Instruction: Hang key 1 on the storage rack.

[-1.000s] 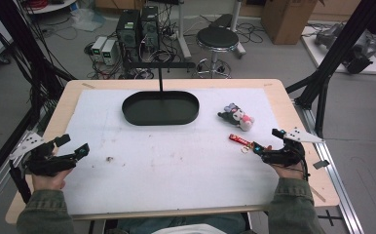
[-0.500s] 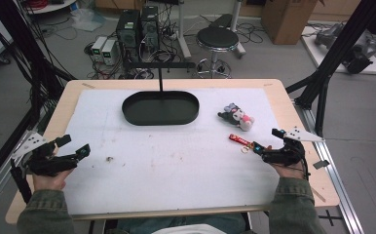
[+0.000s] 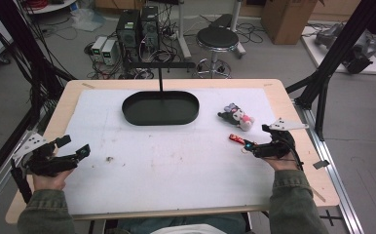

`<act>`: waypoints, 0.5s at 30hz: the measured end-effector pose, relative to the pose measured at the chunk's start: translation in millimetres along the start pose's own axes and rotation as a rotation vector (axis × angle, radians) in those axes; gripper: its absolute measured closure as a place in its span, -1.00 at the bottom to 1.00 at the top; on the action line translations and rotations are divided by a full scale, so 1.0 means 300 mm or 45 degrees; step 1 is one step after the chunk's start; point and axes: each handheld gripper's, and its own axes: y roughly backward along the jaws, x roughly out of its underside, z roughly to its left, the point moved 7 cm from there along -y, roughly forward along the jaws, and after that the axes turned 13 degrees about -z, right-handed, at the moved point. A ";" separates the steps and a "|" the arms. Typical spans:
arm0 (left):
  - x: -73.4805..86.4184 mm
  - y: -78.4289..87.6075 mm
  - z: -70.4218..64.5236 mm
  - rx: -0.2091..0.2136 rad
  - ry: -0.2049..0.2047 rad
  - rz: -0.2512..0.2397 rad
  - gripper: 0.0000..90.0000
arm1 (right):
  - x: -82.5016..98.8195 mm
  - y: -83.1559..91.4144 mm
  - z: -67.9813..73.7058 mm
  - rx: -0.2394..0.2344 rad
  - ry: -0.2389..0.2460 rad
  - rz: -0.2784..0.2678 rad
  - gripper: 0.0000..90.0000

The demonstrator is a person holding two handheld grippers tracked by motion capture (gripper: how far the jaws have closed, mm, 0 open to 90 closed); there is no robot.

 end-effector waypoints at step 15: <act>0.004 -0.005 0.000 0.010 0.014 -0.001 -0.85 | 0.032 -0.125 -0.037 -0.098 -0.010 0.327 -0.98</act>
